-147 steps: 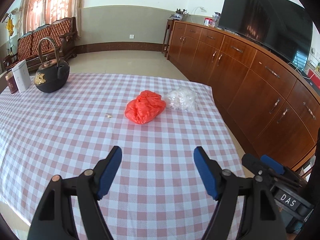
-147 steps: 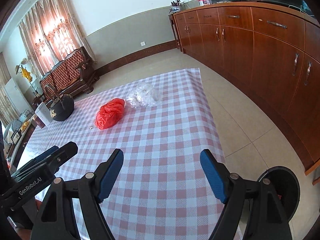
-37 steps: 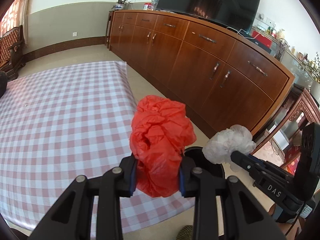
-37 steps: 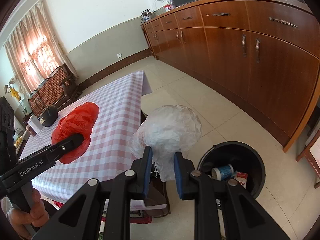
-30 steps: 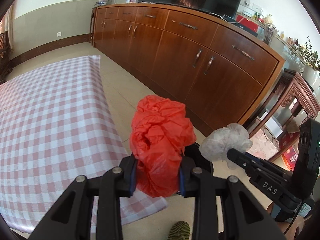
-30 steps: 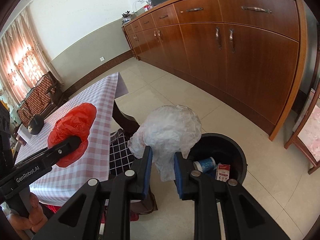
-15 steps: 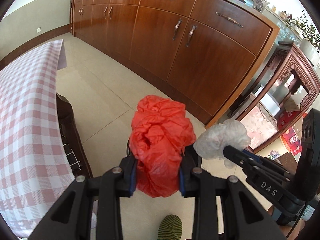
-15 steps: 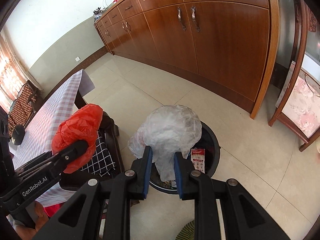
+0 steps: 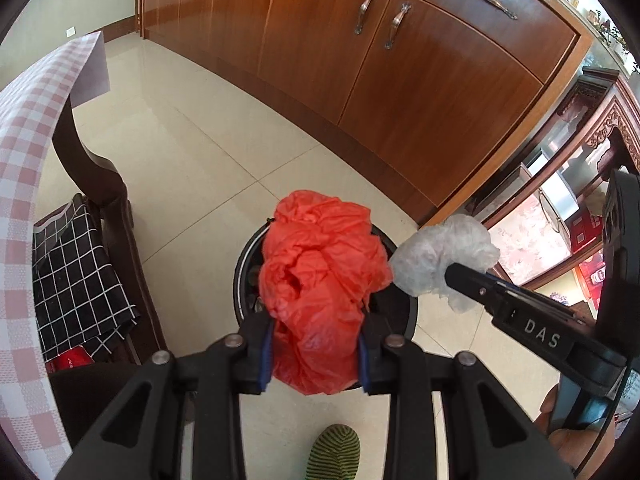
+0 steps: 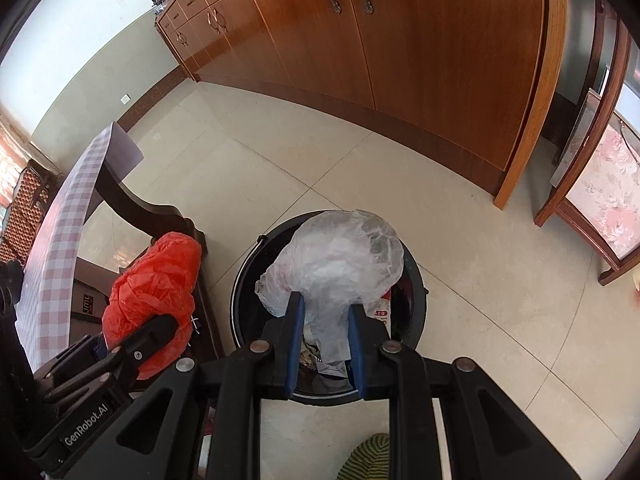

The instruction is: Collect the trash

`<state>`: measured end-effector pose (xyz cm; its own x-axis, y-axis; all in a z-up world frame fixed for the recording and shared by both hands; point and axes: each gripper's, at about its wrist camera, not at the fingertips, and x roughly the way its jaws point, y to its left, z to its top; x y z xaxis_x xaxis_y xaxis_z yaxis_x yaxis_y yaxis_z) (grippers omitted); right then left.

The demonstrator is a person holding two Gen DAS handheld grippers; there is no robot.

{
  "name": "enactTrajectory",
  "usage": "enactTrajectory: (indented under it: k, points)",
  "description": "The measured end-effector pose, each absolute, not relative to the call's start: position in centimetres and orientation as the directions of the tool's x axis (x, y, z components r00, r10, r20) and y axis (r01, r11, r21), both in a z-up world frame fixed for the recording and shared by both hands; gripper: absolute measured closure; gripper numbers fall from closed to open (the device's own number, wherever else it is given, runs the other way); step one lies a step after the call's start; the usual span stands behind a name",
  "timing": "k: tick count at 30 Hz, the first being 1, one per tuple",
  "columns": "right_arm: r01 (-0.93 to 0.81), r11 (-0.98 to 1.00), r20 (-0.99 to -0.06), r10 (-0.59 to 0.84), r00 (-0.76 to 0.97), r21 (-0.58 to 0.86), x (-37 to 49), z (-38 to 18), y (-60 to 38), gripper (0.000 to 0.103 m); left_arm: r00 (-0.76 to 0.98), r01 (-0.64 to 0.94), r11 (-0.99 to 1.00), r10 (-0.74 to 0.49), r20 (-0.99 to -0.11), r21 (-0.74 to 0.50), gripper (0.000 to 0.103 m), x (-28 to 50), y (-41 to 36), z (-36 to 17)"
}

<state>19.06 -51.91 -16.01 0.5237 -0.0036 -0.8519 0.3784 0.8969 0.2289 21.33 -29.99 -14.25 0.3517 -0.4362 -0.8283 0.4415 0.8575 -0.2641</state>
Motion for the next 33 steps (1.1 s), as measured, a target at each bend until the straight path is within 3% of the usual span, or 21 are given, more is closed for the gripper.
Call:
enactTrajectory:
  k: [4, 5, 6, 8, 23, 33]
  points:
    - [0.385, 0.895, -0.869, 0.008, 0.494, 0.227, 20.7, -17.2, -52.7, 0.079, 0.339, 0.428, 0.864, -0.424, -0.840, -0.264, 0.066, 22.1, -30.7, -15.4]
    - [0.387, 0.894, -0.875, 0.010, 0.484, 0.224, 21.1, -17.5, -52.8, 0.072, 0.333, 0.427, 0.864, -0.423, -0.843, -0.265, 0.059, 22.3, -30.8, -15.7]
    - [0.394, 0.893, -0.881, 0.005, 0.473, 0.216, 21.5, -17.8, -53.0, 0.055, 0.325, 0.426, 0.864, -0.424, -0.845, -0.269, 0.049, 22.5, -31.0, -16.0]
    - [0.414, 0.887, -0.887, -0.010, 0.461, 0.205, 21.8, -18.1, -53.3, 0.042, 0.316, 0.419, 0.866, -0.423, -0.850, -0.275, 0.037, 22.9, -31.1, -16.3]
    - [0.483, 0.836, -0.825, -0.066, 0.561, 0.262, 16.6, -13.1, -53.3, 0.041, 0.433, 0.461, 0.848, -0.472, -0.768, -0.262, 0.034, 20.5, -29.3, -9.9]
    - [0.447, 0.844, -0.797, -0.039, 0.603, 0.296, 12.8, -9.9, -49.6, 0.025, 0.567, 0.452, 0.869, -0.455, -0.687, -0.202, 0.034, 16.8, -24.4, -3.3]
